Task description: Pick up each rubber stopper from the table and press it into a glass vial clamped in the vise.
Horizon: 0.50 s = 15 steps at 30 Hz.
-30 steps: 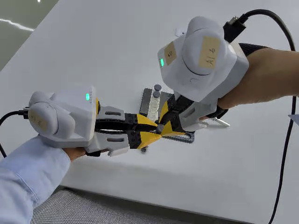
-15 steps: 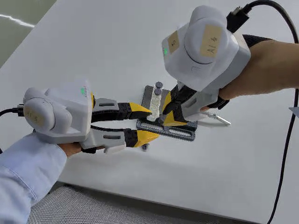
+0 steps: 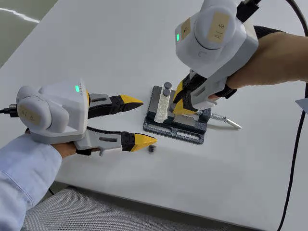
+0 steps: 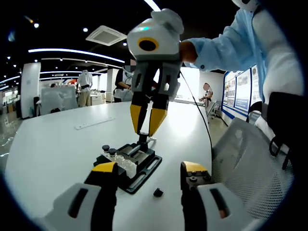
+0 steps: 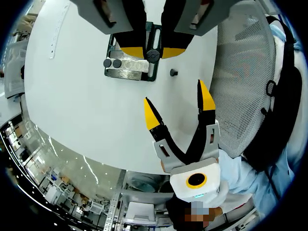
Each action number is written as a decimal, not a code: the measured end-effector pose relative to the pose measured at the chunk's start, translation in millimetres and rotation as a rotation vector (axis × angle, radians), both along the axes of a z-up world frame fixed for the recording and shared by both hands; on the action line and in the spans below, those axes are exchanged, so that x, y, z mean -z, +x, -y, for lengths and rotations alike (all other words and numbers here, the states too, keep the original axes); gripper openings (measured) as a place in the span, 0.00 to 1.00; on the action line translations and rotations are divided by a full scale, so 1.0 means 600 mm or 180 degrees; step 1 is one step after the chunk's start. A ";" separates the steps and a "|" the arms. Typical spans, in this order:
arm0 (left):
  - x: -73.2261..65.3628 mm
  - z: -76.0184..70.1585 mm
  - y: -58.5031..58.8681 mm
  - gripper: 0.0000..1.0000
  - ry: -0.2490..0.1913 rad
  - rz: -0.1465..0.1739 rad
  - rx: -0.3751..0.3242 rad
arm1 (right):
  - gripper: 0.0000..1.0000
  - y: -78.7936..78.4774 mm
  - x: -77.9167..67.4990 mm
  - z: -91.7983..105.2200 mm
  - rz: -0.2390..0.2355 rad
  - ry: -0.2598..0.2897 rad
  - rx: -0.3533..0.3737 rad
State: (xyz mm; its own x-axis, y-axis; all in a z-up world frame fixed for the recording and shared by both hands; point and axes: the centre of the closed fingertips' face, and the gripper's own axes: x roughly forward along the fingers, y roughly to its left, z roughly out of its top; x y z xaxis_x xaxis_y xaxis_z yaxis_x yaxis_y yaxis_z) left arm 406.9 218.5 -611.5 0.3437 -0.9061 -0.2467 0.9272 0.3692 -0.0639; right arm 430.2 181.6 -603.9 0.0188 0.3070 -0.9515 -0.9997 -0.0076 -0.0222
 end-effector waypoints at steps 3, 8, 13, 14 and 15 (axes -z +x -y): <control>0.004 -0.003 0.002 0.55 0.0045 0.0022 -0.0024 | 0.07 0.019 0.007 0.000 0.0038 -0.0010 0.0042; 0.016 -0.008 0.007 0.67 0.0145 -0.0006 -0.0097 | 0.07 0.034 0.020 0.001 0.0106 -0.0069 0.0045; 0.020 -0.010 0.013 0.74 0.0176 0.0025 -0.0150 | 0.07 0.045 0.035 -0.001 0.0109 -0.0132 0.0030; 0.020 -0.010 0.014 0.75 0.0171 0.0020 -0.0163 | 0.07 0.046 0.037 -0.001 0.0106 -0.0142 0.0029; 0.021 -0.010 0.015 0.76 0.0166 0.0013 -0.0167 | 0.07 0.048 0.039 -0.001 0.0105 -0.0149 0.0029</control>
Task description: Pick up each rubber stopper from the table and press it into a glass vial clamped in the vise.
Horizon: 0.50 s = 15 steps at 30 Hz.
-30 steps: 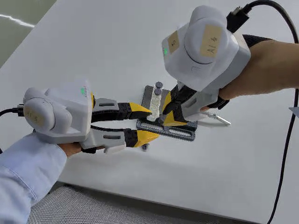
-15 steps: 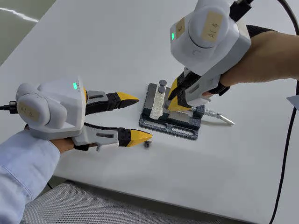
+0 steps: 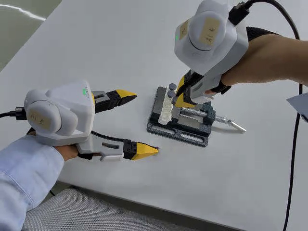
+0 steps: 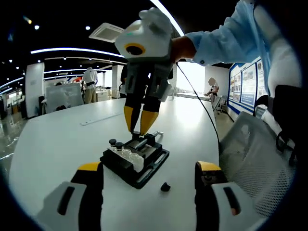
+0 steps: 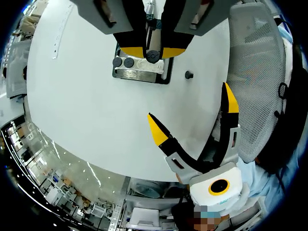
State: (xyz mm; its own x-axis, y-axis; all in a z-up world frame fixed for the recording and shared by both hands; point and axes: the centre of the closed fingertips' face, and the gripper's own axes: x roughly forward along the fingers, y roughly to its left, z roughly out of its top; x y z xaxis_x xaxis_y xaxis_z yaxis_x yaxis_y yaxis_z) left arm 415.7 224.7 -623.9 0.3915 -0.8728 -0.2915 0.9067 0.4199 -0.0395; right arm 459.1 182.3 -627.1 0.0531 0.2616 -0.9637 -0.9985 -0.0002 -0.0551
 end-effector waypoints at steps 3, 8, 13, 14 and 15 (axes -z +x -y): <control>0.002 -0.001 0.003 0.77 -0.0016 -0.0026 -0.0019 | 0.07 0.007 0.008 0.001 -0.0018 -0.0054 0.0000; 0.004 -0.004 0.005 0.78 -0.0014 -0.0026 -0.0040 | 0.07 0.019 0.018 0.000 -0.0034 -0.0122 -0.0017; 0.005 -0.005 0.007 0.77 -0.0033 -0.0036 -0.0051 | 0.07 0.027 0.027 -0.001 -0.0045 -0.0174 -0.0050; 0.005 -0.005 0.007 0.77 -0.0042 -0.0035 -0.0051 | 0.07 0.029 0.029 -0.001 -0.0047 -0.0184 -0.0055; 0.005 -0.006 0.007 0.77 -0.0043 -0.0031 -0.0052 | 0.07 0.030 0.031 -0.001 -0.0050 -0.0192 -0.0064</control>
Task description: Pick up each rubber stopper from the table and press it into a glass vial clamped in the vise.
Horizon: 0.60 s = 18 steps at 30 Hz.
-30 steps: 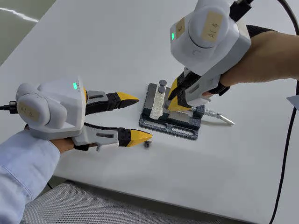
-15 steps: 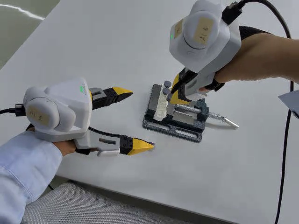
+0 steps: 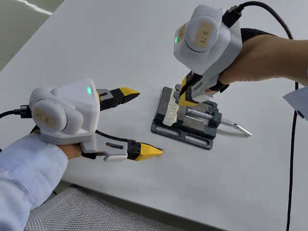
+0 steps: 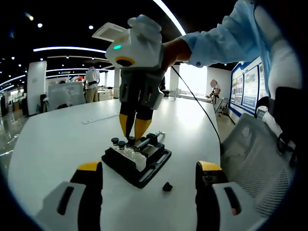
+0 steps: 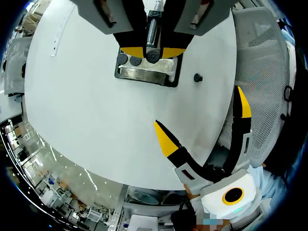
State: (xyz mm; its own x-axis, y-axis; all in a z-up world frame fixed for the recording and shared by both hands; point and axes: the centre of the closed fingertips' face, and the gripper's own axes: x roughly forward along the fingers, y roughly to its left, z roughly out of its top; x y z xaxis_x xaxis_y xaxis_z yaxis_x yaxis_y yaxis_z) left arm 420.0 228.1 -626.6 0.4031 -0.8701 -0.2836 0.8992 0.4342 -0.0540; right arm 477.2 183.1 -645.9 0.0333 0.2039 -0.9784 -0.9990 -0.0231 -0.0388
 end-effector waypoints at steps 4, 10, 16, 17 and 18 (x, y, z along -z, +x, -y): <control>0.001 -0.001 0.000 0.77 -0.0003 -0.0001 -0.0008 | 0.07 -0.001 0.006 -0.001 -0.0013 -0.0032 -0.0036; 0.001 -0.002 0.001 0.76 -0.0028 -0.0013 -0.0017 | 0.07 -0.002 0.009 -0.003 -0.0013 -0.0062 -0.0073; 0.001 -0.003 0.000 0.75 -0.0040 -0.0012 -0.0023 | 0.06 -0.001 0.014 -0.002 -0.0016 -0.0097 -0.0094; 0.001 -0.003 0.000 0.75 -0.0040 -0.0013 -0.0023 | 0.06 -0.001 0.014 -0.002 -0.0015 -0.0096 -0.0099; 0.002 -0.003 0.000 0.75 -0.0042 -0.0018 -0.0023 | 0.06 -0.002 0.015 -0.002 -0.0019 -0.0101 -0.0097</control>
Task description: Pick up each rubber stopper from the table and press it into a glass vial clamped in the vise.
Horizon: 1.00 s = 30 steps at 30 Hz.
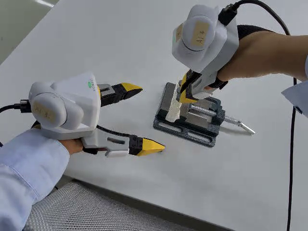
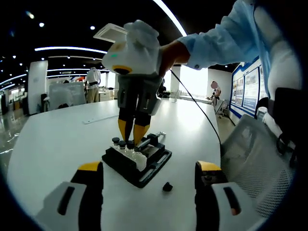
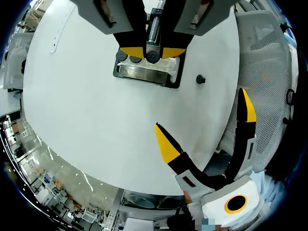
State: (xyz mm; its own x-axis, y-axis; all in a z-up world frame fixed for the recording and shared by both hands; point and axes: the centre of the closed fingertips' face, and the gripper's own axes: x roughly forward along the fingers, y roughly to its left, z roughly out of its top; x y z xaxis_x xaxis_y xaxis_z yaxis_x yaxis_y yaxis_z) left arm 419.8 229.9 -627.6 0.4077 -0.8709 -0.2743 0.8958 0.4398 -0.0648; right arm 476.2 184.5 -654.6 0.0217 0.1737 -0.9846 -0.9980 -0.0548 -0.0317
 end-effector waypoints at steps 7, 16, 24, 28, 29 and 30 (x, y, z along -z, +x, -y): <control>0.001 -0.001 0.000 0.75 -0.0004 -0.0009 -0.0006 | 0.06 0.000 0.002 -0.001 0.0016 -0.0025 -0.0032; 0.001 -0.003 0.000 0.74 -0.0017 -0.0013 -0.0022 | 0.06 0.002 0.007 0.001 0.0044 -0.0082 -0.0092; 0.000 -0.004 0.002 0.74 -0.0026 -0.0016 -0.0040 | 0.06 0.003 0.010 0.001 0.0060 -0.0138 -0.0166; -0.001 -0.005 0.003 0.74 -0.0035 -0.0017 -0.0047 | 0.06 0.003 0.010 0.001 0.0061 -0.0160 -0.0186; 0.000 -0.005 0.003 0.74 -0.0036 -0.0022 -0.0048 | 0.06 0.003 0.011 0.001 0.0064 -0.0165 -0.0193; 0.000 -0.005 0.003 0.74 -0.0039 -0.0023 -0.0049 | 0.06 0.003 0.011 0.001 0.0068 -0.0176 -0.0205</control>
